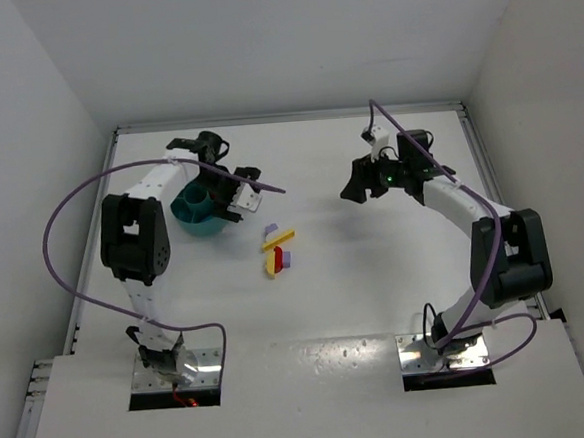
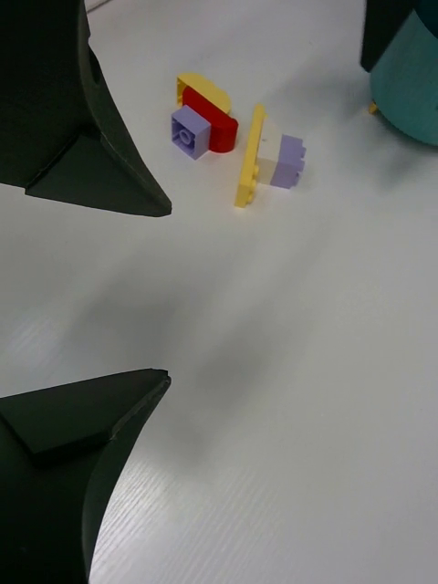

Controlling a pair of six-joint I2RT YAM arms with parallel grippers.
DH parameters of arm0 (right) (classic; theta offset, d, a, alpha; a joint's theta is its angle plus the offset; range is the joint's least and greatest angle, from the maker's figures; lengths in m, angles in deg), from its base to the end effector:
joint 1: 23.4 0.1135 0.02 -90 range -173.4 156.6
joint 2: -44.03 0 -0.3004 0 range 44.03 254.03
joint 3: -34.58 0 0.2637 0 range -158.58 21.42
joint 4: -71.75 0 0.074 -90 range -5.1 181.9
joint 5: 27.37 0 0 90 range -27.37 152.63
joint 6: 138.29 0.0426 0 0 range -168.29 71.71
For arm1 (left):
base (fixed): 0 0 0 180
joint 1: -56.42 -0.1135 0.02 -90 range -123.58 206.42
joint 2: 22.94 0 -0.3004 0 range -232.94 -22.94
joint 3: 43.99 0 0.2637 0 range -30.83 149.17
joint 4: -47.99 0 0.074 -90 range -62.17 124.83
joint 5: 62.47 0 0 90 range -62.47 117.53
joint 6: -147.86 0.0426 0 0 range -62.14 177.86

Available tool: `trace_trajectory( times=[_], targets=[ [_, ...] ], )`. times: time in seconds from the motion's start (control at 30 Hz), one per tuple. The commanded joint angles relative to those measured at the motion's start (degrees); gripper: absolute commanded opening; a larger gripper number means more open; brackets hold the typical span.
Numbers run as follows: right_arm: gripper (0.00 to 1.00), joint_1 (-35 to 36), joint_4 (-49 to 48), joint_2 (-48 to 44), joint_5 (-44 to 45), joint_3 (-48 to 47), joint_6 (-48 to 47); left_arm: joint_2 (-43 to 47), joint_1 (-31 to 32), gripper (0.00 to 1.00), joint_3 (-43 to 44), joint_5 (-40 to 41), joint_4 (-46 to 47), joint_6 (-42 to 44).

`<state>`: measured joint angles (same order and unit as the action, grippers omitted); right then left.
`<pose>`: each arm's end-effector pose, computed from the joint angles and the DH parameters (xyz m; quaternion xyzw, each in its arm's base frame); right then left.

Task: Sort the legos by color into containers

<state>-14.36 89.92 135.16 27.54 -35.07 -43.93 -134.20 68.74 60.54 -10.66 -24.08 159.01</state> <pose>0.3469 0.0800 0.2478 -0.1634 0.8570 0.3183 0.3710 0.3966 -0.1136 0.2571 0.8039 0.4892 -0.1680 0.2937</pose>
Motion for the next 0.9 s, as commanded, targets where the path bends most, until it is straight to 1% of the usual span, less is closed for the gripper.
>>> trace_trajectory(
  times=[0.0,0.07,0.13,0.23,0.33,0.37,0.4,0.5,0.7,0.8,0.87],
  targets=[
    [0.68,-2.44,-1.5,-0.52,-0.15,-0.99,0.83,0.26,2.0,0.94,-1.01,-5.57,-3.69,22.95],
    [0.68,-3.15,-1.5,-0.52,-0.15,-0.99,1.35,-1.14,3.59,0.94,-1.02,-6.1,-3.66,25.59],
    [0.68,-4.55,-1.5,-0.52,-0.15,-0.47,1.35,-2.72,4.99,0.94,0.2,-6.1,-5.68,28.57],
    [0.68,-5.17,-1.5,-1.04,-0.67,0.06,1.35,-3.96,6.57,0.94,0.21,-5.41,-6.38,31.04],
    [0.68,-5.87,-1.5,-1.04,-1.29,0.06,1.35,-5.28,8.33,0.89,0.21,-4.26,-8.23,33.59],
    [0.68,-6.48,-1.5,-1.04,-1.3,0.06,1.87,-6.06,8.34,0.88,0.21,-2.69,-8.76,34.64],
    [0.68,-6.49,-1.5,-1.04,-1.3,0.06,1.88,-6.77,9.03,0.87,0.21,-1.8,-9.46,37.69],
    [0.68,-7.1,-2.03,-1.04,-1.82,0.06,3.02,-7.39,9.04,0.87,0.21,-1.27,-9.46,38.52],
    [0.68,-8.16,-2.56,-1.04,-2.35,0.59,3.55,-11.25,9.66,0.87,3.29,0.83,-9.46,41.85],
    [0.68,-8.16,-2.56,-1.57,-2.35,0.59,3.55,-11.96,10.18,0.84,4.6,1.37,-10.51,44.49],
    [0.68,-8.16,-2.56,-1.57,-2.96,1.12,3.55,-13.01,10.71,0.79,4.6,1.9,-10.52,45.72]
  ],
)
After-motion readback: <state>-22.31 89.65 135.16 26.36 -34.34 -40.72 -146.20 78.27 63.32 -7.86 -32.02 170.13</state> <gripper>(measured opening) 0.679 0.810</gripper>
